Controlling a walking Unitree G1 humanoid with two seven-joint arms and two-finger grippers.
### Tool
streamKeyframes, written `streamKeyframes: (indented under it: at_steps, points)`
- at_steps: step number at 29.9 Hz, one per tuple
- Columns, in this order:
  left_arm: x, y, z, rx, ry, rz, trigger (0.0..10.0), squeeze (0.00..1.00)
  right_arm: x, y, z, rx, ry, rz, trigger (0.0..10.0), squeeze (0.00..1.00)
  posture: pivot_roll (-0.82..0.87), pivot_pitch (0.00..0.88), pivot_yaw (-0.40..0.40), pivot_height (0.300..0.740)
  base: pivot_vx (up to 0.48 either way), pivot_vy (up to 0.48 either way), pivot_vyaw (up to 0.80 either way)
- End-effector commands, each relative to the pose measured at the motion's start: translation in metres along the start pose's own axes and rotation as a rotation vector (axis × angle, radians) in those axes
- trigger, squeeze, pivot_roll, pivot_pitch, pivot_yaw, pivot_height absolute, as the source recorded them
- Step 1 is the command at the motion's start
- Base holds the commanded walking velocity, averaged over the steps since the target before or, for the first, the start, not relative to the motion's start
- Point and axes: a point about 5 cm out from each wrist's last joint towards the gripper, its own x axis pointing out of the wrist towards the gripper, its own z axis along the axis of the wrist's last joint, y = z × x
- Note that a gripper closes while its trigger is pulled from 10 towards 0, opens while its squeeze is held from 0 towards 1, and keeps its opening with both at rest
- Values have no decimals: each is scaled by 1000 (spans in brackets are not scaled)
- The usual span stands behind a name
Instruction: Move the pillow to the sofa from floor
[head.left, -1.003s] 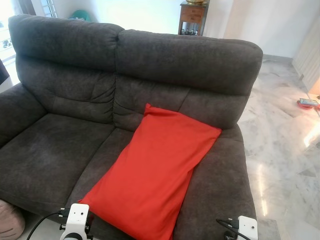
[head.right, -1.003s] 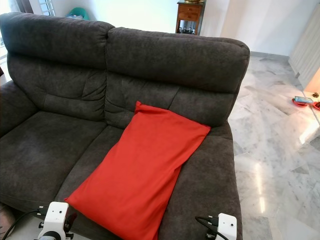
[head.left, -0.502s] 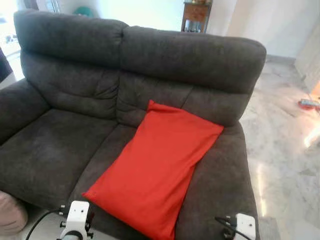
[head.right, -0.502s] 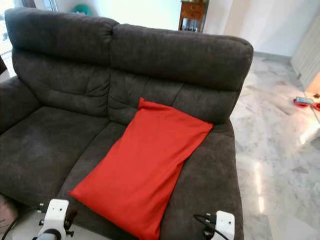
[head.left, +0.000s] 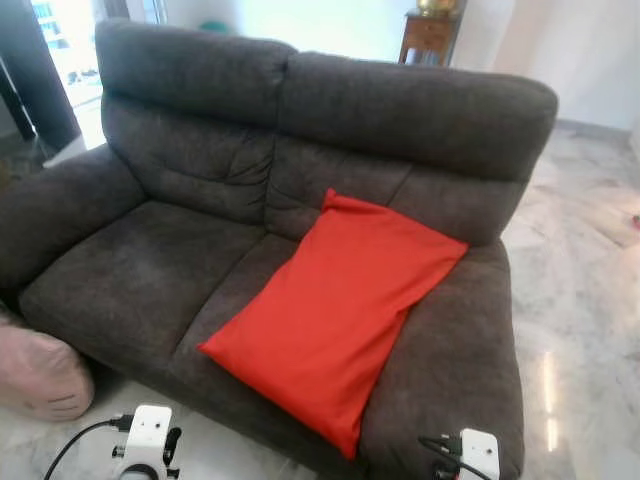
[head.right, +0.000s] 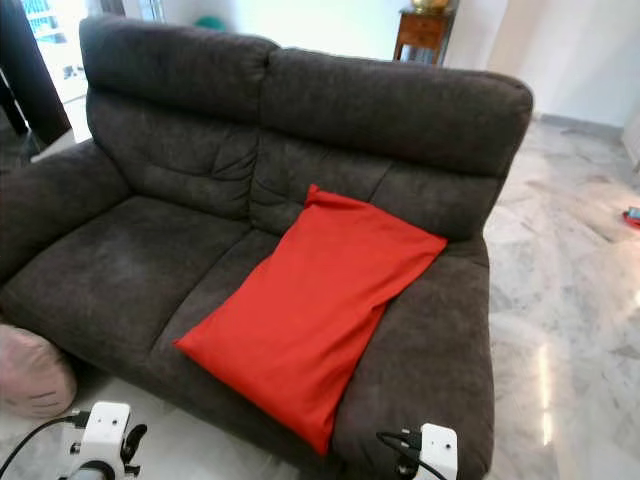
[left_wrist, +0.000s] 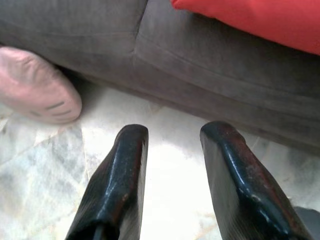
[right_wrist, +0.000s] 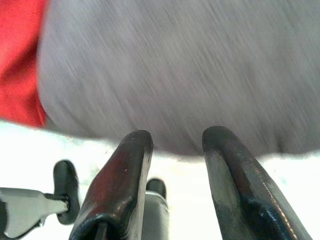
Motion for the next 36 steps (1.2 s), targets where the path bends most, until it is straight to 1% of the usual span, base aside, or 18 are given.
streamKeyframes:
  at_steps: [1,13,20,22,27,30,33,36]
  points:
    - [-2,-2,-4,19,15,-13,10000,0,-1,-2,-2,6,15,-9,10000,0,94,0,-36,740,-281,0,0]
    - [1,-6,-2,26,31,-27,10000,0,0,-3,-2,3,17,-9,10000,0,89,0,-39,740,-282,0,0]
    - [1,-11,-9,54,113,-53,10000,0,1,-3,2,12,10,-16,10000,0,76,0,-29,740,0,0,0]
    - [1,-10,-12,62,139,-57,10000,0,1,-5,2,15,14,-39,10000,0,69,0,-22,740,0,0,0]
    - [2,-9,-12,70,153,-61,10000,0,0,-5,1,37,20,-55,10000,0,61,0,-1,740,0,0,0]
    - [3,-8,-11,77,162,-63,10000,0,1,-3,1,33,28,-52,10000,0,56,0,7,740,0,0,0]
    - [5,-8,-7,83,165,-65,10000,0,3,-1,6,32,22,-52,10000,0,53,0,14,740,0,0,0]
    - [13,-10,7,95,143,-77,10000,0,6,0,19,43,4,-69,10000,0,44,0,31,740,0,0,0]
